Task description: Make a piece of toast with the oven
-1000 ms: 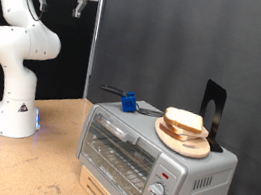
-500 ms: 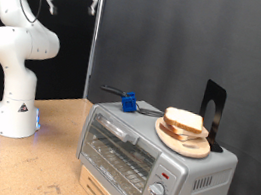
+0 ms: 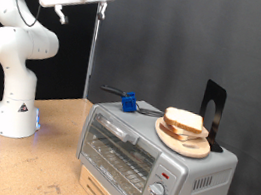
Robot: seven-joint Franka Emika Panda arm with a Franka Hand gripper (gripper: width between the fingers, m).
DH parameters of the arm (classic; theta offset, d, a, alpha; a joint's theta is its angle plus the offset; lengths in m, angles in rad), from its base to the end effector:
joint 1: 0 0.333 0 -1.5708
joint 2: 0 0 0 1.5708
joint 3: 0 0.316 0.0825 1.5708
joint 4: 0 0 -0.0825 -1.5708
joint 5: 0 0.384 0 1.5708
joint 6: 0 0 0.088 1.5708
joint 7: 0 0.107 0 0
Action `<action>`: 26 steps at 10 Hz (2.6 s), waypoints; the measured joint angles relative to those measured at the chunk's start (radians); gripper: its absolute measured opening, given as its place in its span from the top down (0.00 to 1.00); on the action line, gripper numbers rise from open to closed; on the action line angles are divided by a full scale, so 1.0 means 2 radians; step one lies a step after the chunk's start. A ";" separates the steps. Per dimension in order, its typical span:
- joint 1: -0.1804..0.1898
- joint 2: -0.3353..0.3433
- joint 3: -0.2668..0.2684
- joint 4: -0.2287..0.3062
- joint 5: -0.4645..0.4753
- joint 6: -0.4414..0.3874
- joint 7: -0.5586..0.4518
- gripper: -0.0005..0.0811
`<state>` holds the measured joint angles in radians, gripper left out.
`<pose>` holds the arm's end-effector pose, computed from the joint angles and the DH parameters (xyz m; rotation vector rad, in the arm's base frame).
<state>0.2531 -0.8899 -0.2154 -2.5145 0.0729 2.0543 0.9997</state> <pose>0.3243 -0.0018 0.5906 -2.4119 1.2241 -0.3147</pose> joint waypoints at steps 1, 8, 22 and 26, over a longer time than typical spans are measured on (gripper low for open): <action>0.019 0.003 -0.016 -0.015 0.002 0.059 -0.044 0.00; 0.020 0.038 -0.018 -0.031 0.007 0.135 -0.052 0.00; 0.054 0.177 -0.068 0.022 0.087 0.102 -0.038 0.00; 0.069 0.219 -0.082 0.034 0.087 0.111 -0.143 0.00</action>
<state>0.3915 -0.4511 -0.3799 -2.4462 0.2467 2.2771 0.7128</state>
